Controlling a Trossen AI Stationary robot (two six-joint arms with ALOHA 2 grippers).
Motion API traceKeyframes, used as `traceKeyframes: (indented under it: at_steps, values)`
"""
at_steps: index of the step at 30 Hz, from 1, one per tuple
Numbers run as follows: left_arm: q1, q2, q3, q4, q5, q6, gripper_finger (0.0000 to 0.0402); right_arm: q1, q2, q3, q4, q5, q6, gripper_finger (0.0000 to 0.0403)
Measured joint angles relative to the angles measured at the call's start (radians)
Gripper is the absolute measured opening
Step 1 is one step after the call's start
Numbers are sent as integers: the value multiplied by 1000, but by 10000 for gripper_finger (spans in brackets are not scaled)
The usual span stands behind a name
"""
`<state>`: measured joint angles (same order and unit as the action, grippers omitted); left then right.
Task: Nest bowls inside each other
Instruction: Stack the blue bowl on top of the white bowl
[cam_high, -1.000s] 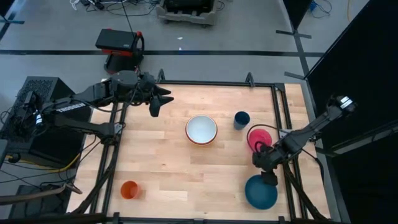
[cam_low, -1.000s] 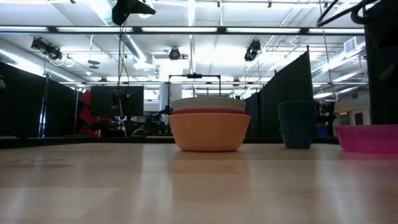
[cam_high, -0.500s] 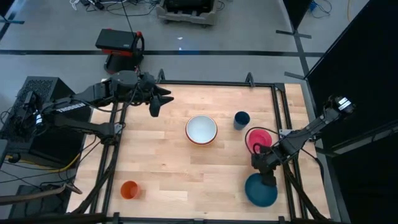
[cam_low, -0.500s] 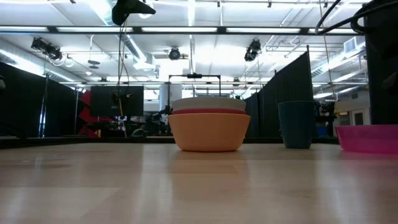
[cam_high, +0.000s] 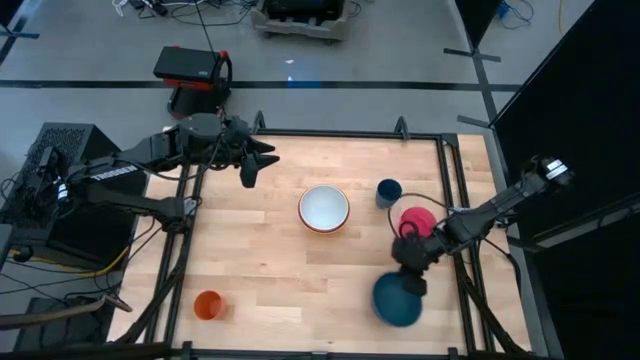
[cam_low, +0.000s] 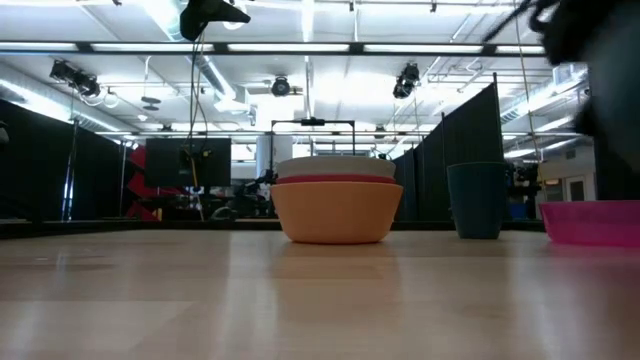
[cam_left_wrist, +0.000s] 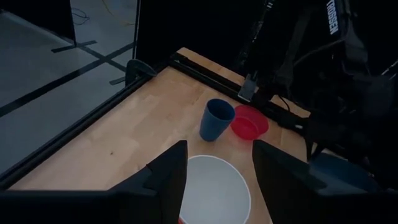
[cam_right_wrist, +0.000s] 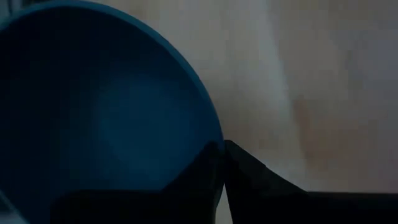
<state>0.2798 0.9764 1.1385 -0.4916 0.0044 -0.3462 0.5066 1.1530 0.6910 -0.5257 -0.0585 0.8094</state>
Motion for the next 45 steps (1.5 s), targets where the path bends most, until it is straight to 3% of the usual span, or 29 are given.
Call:
traceKeyframes:
  at_steps: [7,25,36,45]
  values:
    - [0,0,0,35,0,-5,165,-200,2,158,76,129,-187,0]
    - [0,0,0,76,0,-7,163,-677,227,583,-197,11,-454,0]
    - [0,0,0,55,0,-10,162,-740,468,750,-297,-38,-540,0]
    - [0,0,0,47,0,-10,161,-759,540,760,-291,-46,-574,0]
